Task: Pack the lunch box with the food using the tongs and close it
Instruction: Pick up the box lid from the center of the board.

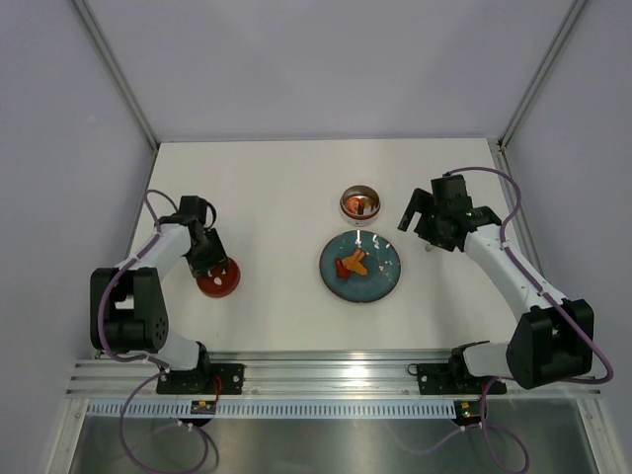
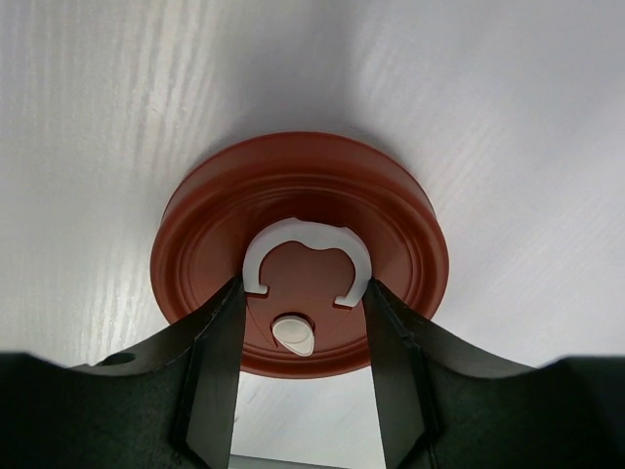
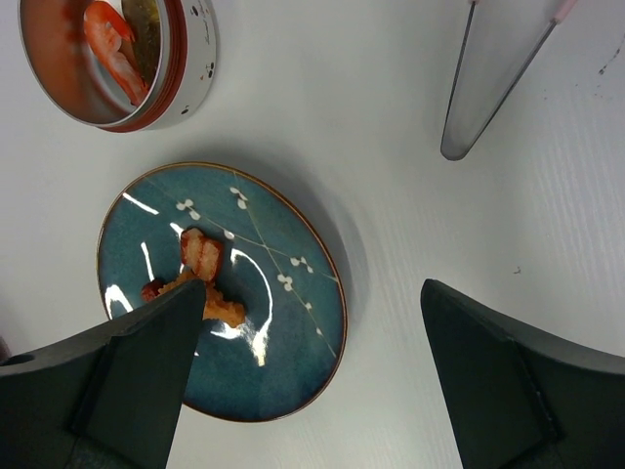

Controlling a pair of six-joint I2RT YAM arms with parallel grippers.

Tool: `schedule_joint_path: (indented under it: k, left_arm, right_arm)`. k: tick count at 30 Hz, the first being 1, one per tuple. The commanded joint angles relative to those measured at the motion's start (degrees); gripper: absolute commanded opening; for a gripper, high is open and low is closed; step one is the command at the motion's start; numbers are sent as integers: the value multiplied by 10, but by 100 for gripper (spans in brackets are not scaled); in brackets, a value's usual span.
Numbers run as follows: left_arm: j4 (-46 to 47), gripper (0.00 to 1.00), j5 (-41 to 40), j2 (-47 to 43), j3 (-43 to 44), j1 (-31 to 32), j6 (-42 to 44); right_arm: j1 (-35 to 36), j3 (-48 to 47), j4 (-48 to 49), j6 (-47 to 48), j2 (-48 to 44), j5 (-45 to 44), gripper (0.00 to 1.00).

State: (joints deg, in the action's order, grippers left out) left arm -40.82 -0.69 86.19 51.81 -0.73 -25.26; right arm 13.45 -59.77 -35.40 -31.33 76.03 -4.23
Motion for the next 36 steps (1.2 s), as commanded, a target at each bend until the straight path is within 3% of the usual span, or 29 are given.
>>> schedule_joint_path:
  k: [1, 14, 27, 33, 36]
  left_arm:
    - [-12, 2, 10, -31, 51, 36, -1]
    - [-80, 0, -8, 26, 231, 158, -16]
    - [-151, 0, 3, 205, 538, 267, -8]
    - [-166, 0, 3, 267, 639, 293, -8]
    - [-168, 0, 21, 284, 666, 301, -8]
  right_arm:
    - [6, -21, 0, -2, 6, 11, 99]
    - [9, -47, -8, -4, 43, 15, 100]
    - [9, -60, -9, -12, 55, -3, 100]
    - [-2, -115, 2, -27, 122, 3, 99]
    - [-37, -168, 18, -40, 187, 54, 93]
